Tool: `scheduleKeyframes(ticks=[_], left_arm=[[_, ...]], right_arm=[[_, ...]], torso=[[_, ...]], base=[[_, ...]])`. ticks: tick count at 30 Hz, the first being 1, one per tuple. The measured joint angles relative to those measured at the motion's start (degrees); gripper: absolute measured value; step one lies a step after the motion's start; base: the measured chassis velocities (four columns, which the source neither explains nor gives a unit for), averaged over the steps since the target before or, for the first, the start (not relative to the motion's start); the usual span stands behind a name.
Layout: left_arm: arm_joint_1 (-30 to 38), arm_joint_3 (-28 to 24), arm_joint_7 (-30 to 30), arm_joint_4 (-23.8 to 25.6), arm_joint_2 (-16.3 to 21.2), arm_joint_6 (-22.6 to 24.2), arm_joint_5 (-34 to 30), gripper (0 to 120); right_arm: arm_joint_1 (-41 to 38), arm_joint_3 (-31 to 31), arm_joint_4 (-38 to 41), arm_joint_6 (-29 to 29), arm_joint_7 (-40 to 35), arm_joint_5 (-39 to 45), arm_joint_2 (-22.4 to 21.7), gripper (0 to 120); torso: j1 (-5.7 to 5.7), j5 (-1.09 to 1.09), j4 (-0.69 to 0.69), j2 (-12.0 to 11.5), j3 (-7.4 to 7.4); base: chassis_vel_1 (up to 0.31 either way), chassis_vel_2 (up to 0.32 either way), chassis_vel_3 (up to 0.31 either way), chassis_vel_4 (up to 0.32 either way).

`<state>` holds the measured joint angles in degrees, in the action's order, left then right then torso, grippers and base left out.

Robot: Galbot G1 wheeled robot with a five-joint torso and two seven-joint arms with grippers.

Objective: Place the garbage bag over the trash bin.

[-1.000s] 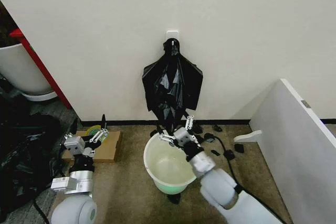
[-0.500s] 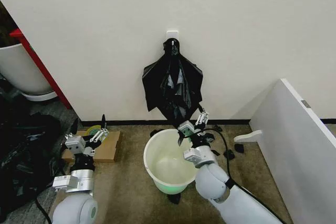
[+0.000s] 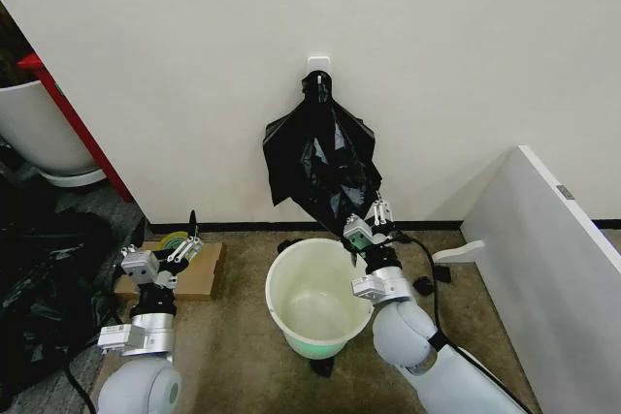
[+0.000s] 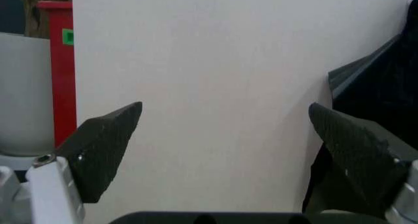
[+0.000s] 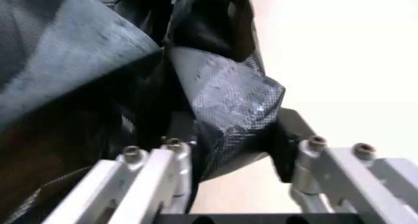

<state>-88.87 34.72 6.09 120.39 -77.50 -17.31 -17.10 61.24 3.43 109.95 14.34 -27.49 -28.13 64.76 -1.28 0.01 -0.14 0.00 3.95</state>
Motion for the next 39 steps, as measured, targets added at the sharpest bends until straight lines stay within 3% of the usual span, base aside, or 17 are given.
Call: scheduleKeyframes(ticks=[3,7,10,15,16,20,21,24,28,32,34,39], left_arm=[[-0.09,0.08,0.00,0.07,0.02,-0.05,0.00,100],[-0.10,0.27,0.01,0.15,0.63,-0.11,-0.32,100],[0.14,-0.19,-0.34,0.27,1.68,-0.15,-1.59,100],[3.98,-2.49,-8.84,0.20,10.32,-3.50,-14.45,100],[3.98,-2.49,-8.84,0.20,10.32,-3.50,-14.45,100],[9.01,-4.32,-19.87,-3.81,21.64,-5.66,-19.55,100],[9.90,-4.67,-22.05,-4.87,23.75,-6.00,-19.30,100],[13.19,-5.93,-28.98,-8.88,29.87,-7.01,-16.38,100],[19.06,-9.59,-34.17,-13.17,33.63,-7.12,-12.75,100],[26.06,-13.30,-37.53,-16.75,34.82,-7.12,-8.90,100],[31.66,-15.71,-39.10,-19.37,34.75,-7.25,-3.93,100],[38.25,-18.13,-39.75,-23.26,33.22,-8.64,7.99,100]], right_arm=[[0.27,-0.26,0.27,-0.61,-0.07,0.05,0.05,18],[0.92,-0.98,0.81,-4.70,-0.58,1.95,0.77,1],[0.93,-0.96,1.12,-6.75,-0.58,5.39,1.05,0],[-0.28,1.28,3.02,-11.94,0.43,23.85,1.79,0],[-0.28,1.28,3.02,-11.94,0.43,23.85,1.79,0],[-1.45,2.51,3.21,-14.72,1.76,30.23,2.80,0],[-1.86,2.97,2.90,-15.20,2.12,30.47,3.09,0],[-3.61,5.11,1.60,-16.70,3.37,30.71,4.41,0],[-4.04,5.66,0.96,-18.11,4.41,29.71,5.46,0],[-3.96,5.64,0.65,-18.83,4.95,28.44,5.93,0],[-3.72,5.60,0.65,-18.93,5.11,28.01,6.04,0],[-3.19,5.21,0.76,-19.18,5.48,26.81,6.09,0]], torso=[[0.00,0.00,0.00,0.00,0.00],[0.00,0.00,0.00,0.00,0.00],[0.00,0.00,0.01,0.00,0.00],[0.00,-0.02,0.01,0.00,0.00],[0.00,-0.02,0.01,0.00,0.00],[0.00,-0.02,-0.01,0.00,0.00],[0.00,-0.02,-0.04,0.00,0.00],[0.00,-0.01,0.02,0.00,0.01],[0.00,-0.03,0.03,0.00,0.01],[0.00,-0.01,0.00,0.00,0.01],[0.00,-0.01,-0.02,0.00,0.01],[-0.01,0.00,-0.01,0.00,0.01]], base=[[0.000,0.000,0.000,0.000],[0.000,0.000,0.000,0.000],[0.000,0.000,0.000,0.000],[0.000,0.000,0.000,0.000],[0.000,0.000,0.000,0.000],[0.000,0.000,0.000,0.000],[0.000,0.000,0.000,0.000],[0.000,0.000,0.000,0.000],[0.000,0.000,0.000,0.000],[0.000,0.000,0.000,0.000],[0.000,0.000,0.000,0.000],[0.000,0.000,0.000,0.000]])
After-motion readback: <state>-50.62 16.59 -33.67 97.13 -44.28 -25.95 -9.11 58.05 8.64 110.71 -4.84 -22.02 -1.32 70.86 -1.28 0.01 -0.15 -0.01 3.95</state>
